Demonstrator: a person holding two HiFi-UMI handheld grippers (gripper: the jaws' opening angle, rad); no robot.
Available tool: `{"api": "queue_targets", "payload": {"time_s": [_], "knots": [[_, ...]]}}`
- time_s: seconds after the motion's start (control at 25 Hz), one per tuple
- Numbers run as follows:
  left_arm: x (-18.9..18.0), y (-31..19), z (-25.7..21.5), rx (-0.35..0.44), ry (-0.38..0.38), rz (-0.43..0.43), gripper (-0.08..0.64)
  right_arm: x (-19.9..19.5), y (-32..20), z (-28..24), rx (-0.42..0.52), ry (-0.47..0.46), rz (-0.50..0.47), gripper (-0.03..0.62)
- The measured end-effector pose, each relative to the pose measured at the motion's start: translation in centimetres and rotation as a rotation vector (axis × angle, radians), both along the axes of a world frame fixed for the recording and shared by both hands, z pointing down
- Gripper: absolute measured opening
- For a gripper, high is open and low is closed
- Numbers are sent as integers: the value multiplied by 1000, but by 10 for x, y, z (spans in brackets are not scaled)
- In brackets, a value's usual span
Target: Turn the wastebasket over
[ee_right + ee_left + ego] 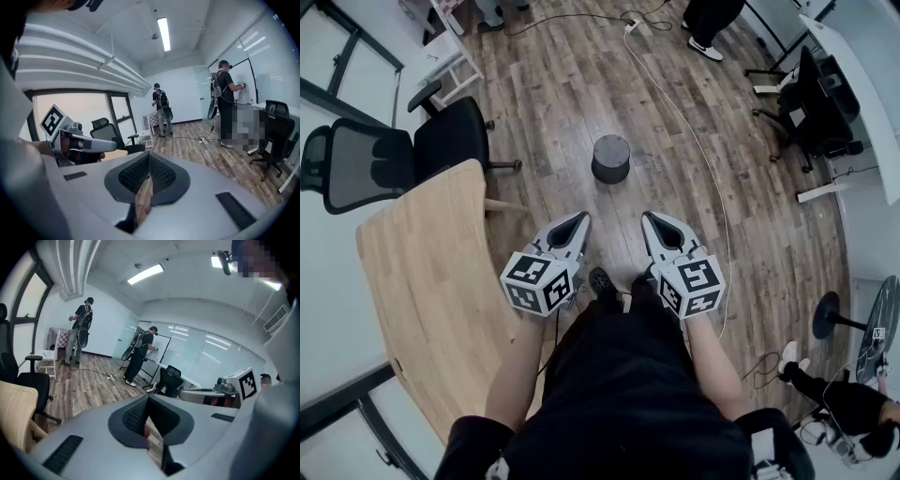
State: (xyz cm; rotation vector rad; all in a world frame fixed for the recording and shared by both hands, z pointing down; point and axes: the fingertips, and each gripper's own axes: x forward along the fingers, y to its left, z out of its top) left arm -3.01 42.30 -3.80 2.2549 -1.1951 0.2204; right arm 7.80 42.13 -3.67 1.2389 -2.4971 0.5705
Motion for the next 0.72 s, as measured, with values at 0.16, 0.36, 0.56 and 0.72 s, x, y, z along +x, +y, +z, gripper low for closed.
{"api": "queue_targets", "payload": {"time_s": [0.16,0.36,0.56,0.72], "knots": [[-8,-15,0,-3,6,11,6,-9,-23,-3,-1,2,-11,32],[-11,-33,-9,17,18,12,6,-6,-48,-11,16,16,19,32],[-19,-34,-11,26,40,-1,6,-4,-46,-13,11,-60,57,32],[-22,-37,-3,-20,58,-28,6,1,-40,-6,-32,-29,30,32]]}}
